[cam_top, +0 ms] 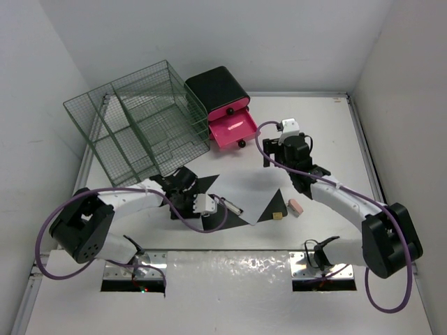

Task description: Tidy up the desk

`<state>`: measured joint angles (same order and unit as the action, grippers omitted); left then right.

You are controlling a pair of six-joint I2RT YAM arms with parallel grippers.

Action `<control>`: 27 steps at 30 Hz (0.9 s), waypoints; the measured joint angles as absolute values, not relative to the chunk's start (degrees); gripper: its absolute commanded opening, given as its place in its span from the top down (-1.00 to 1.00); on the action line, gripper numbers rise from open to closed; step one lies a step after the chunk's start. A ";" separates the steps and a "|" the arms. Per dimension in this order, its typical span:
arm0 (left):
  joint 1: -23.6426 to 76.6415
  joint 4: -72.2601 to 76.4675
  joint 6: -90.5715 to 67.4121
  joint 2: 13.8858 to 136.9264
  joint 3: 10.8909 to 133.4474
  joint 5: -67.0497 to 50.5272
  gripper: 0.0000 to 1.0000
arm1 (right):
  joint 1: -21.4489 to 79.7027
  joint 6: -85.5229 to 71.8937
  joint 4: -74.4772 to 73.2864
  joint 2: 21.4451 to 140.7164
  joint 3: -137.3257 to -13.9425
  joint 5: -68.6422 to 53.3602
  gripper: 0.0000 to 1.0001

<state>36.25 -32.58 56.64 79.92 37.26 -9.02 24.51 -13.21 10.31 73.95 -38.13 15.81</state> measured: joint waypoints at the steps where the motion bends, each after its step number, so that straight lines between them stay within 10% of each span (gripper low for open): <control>1: 36.25 -32.18 56.64 80.03 37.15 -9.17 0.45 | 24.51 -13.04 10.22 73.95 -38.02 15.97 -0.76; 3: 36.25 -31.86 56.45 80.42 37.08 -9.30 1.00 | 24.51 -12.75 10.20 73.95 -37.93 16.23 -0.77; 18: 36.25 -34.09 39.86 83.18 70.81 -13.10 1.00 | 12.75 -17.30 8.71 71.44 -34.72 12.38 -0.78; 27: 36.27 -26.15 26.61 108.71 99.83 -2.57 1.00 | 12.45 -17.65 8.32 66.87 -32.49 11.97 -0.80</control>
<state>36.27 -26.15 26.61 108.71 99.83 -2.57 12.45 -17.65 8.32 66.87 -32.49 11.97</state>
